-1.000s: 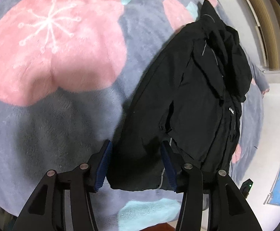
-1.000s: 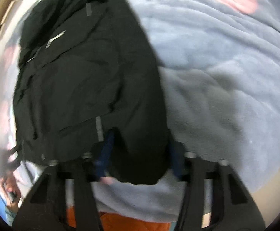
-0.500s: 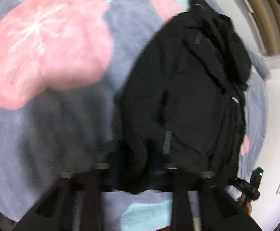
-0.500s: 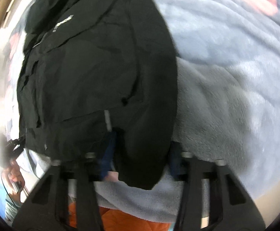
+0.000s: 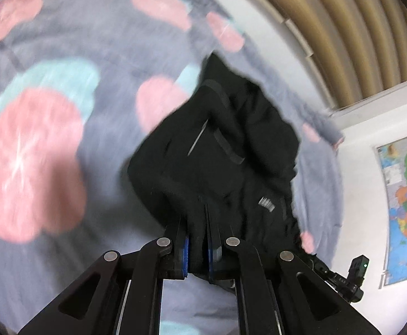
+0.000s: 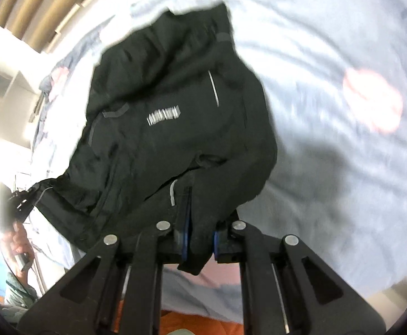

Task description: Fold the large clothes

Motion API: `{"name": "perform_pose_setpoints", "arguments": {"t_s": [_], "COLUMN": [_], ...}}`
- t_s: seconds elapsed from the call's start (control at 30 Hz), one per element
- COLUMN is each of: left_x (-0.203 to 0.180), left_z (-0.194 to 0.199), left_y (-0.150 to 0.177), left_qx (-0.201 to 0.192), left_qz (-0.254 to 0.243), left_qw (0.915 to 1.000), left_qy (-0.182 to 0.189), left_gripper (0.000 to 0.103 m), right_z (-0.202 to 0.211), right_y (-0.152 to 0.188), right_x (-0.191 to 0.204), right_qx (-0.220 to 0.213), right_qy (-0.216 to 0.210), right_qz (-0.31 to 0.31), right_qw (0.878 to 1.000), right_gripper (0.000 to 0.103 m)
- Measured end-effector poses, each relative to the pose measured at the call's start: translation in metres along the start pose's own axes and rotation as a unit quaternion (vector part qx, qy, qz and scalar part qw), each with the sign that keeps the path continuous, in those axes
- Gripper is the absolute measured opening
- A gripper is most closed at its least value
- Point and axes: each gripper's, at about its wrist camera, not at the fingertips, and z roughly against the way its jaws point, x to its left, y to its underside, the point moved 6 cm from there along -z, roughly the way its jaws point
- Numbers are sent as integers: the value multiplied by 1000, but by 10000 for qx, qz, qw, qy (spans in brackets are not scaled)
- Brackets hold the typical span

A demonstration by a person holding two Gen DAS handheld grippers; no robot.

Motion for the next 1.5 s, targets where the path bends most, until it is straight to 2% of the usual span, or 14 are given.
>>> {"name": "perform_pose_setpoints", "arguments": {"t_s": [0.27,0.43,0.53,0.63,0.73,0.87,0.97,1.03,1.1,1.3,1.43,1.5], "left_x": [-64,-105,-120,-123,-110,-78,-51,-38,-37,-46,-61,-66], "left_z": [13,-13,-47,-93,-159,-236,-289,-317,-326,-304,-261,-230], "left_y": [-95,-168,-218,-263,-297,-309,-301,-292,-289,-292,-294,-295], "left_qx": [-659,-907,-984,-958,-798,-432,-28,185,183,294,423,521], "left_qz": [-611,-854,-943,-937,-909,-770,-718,-722,-832,-1044,-1324,-1436], "left_qw": [9955,9914,9903,9910,9920,9929,9909,9890,9862,9853,9880,9880], "left_qy": [301,391,278,55,-358,-791,-1134,-1281,-1419,-1322,-677,-243], "left_gripper": [9,9,9,10,11,12,14,15,15,16,22,26], "right_z": [33,32,12,-16,-72,-150,-203,-218,-226,-210,-180,-159], "right_y": [-97,-180,-236,-278,-317,-344,-340,-337,-334,-334,-333,-331], "right_x": [32,47,53,49,39,18,2,0,-2,-8,-14,-14], "right_qx": [-843,-1178,-1302,-1255,-996,-464,1,123,103,168,25,-58], "right_qy": [72,222,378,501,666,922,986,996,1057,829,562,291], "right_qz": [459,817,926,912,774,556,391,354,394,196,-60,-206], "right_qw": [9954,9894,9864,9866,9898,9931,9944,9943,9936,9962,9984,9993], "right_gripper": [9,9,9,9,10,10,10,10,10,13,19,26]}}
